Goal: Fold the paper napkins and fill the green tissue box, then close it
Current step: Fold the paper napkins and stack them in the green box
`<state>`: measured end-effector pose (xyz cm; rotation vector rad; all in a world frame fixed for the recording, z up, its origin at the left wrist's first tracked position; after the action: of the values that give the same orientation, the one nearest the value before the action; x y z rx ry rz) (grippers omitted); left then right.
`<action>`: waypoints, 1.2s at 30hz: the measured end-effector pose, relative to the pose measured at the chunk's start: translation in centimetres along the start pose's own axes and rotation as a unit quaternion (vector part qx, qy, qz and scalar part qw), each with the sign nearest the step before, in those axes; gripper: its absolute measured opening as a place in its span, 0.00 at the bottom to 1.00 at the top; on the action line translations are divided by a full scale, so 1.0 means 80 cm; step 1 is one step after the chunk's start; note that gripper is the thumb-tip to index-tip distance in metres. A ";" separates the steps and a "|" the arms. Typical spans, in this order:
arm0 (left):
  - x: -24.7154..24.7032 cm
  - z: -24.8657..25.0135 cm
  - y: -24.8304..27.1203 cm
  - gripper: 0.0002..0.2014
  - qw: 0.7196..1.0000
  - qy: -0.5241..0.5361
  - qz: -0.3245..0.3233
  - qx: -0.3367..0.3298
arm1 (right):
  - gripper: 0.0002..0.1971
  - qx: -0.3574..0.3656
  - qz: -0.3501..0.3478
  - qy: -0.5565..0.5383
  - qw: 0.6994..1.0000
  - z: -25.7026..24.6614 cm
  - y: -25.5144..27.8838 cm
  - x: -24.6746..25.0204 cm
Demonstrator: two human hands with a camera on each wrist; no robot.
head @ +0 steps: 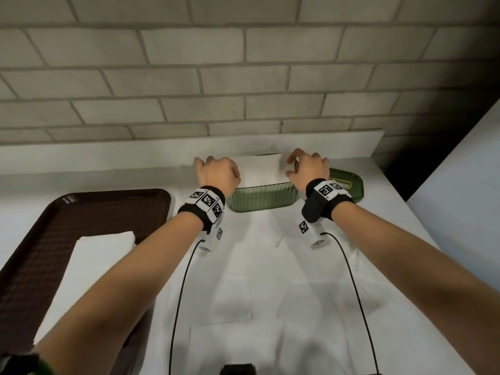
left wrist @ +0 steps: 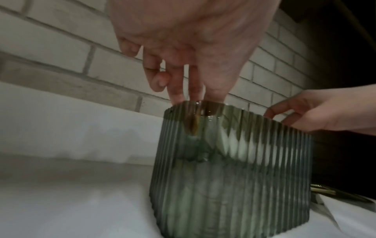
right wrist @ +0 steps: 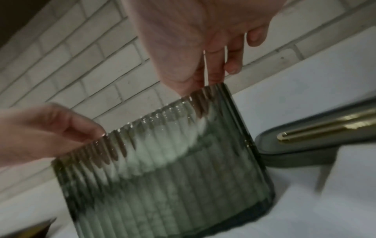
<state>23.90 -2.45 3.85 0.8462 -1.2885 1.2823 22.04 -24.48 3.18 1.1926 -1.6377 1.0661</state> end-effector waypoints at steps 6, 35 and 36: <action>0.008 0.025 -0.001 0.19 0.994 -0.089 -0.008 -0.056 | 0.16 0.046 -0.001 0.136 0.990 -0.029 -0.001 0.017; 0.036 -0.027 0.048 0.10 0.983 0.161 0.067 -0.053 | 0.28 0.152 -0.036 0.006 0.988 -0.031 0.052 0.037; 0.032 -0.037 0.061 0.11 0.984 0.169 0.048 -0.036 | 0.23 0.150 -0.002 -0.006 0.989 -0.024 0.064 0.047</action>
<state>19.38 1.71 4.86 0.4936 -1.1056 1.3794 16.59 -22.71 6.46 1.3959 -1.5184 1.3393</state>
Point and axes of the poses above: each hand's wrist, its own y-axis away from the middle knuckle, its own x-axis out of the back of the hand, z = x × y, the point moved 7 cm from there along -y, towards the middle knuckle
